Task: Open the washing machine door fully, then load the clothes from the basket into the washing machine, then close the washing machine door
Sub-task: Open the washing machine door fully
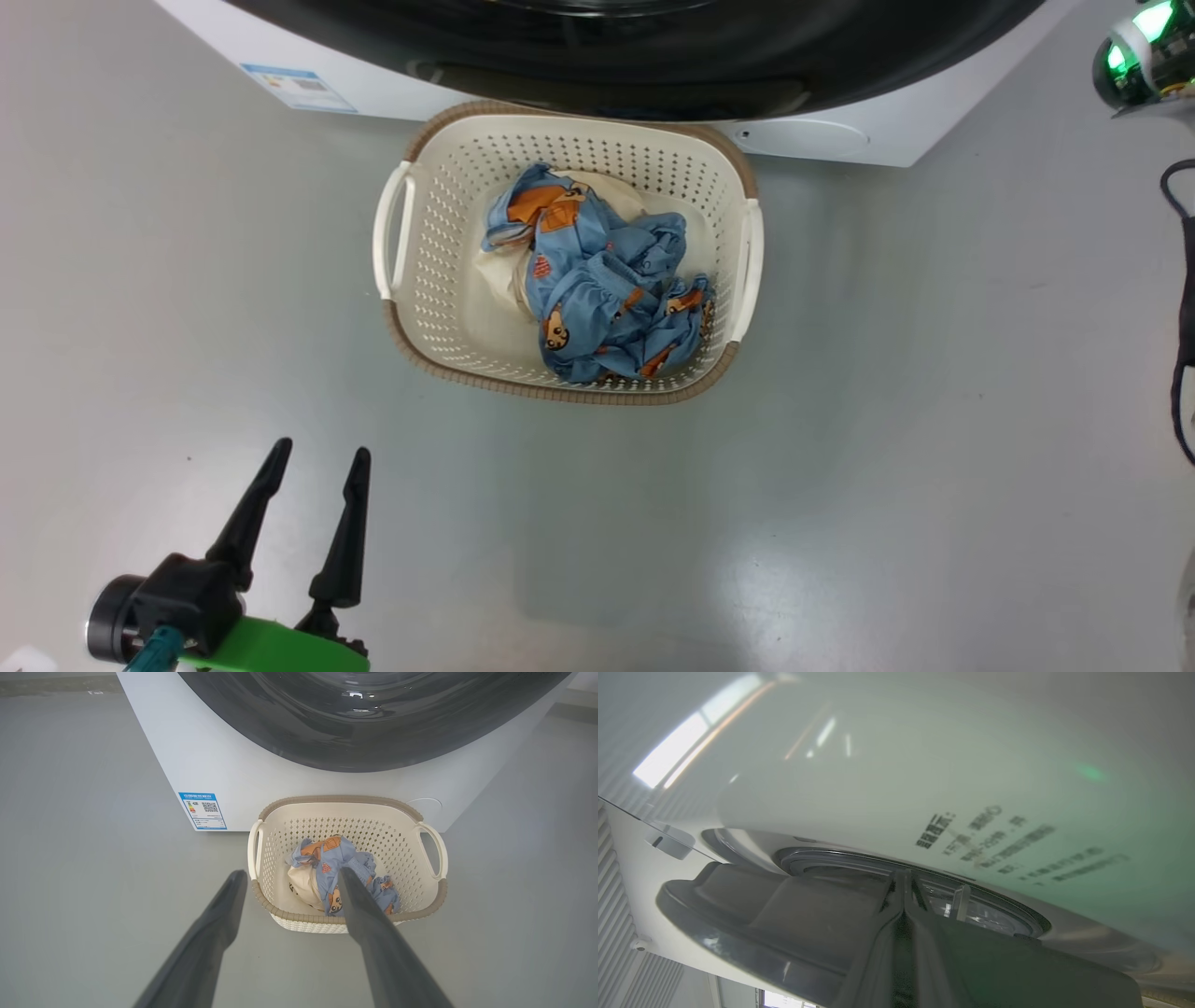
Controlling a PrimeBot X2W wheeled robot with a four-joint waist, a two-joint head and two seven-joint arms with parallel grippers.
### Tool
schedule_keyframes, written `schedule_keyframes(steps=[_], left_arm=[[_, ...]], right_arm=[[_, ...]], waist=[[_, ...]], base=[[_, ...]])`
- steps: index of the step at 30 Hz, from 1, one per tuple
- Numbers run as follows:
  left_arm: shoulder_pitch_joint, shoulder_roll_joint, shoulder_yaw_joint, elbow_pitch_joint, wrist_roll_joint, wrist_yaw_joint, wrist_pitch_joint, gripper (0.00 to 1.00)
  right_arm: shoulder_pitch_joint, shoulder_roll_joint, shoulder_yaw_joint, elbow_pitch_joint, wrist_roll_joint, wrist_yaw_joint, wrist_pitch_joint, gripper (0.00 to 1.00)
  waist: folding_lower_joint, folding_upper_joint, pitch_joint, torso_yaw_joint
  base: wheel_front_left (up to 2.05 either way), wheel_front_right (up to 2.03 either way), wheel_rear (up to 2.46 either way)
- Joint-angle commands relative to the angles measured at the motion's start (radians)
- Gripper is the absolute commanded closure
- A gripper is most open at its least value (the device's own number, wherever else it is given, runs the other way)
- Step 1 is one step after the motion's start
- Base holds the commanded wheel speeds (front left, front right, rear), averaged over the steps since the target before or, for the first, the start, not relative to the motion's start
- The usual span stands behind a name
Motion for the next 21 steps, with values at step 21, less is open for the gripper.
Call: schedule_keyframes(steps=[21], left_arm=[[-0.006, 0.013, 0.018, 0.011, -0.043, 0.037, -0.006, 0.00]], right_arm=[[-0.024, -0.005, 0.105, -0.011, 0.010, -0.001, 0.154, 1.00]], waist=[[0.0000, 0.0000, -0.040, 0.001]], base=[[0.00, 0.00, 0.00]])
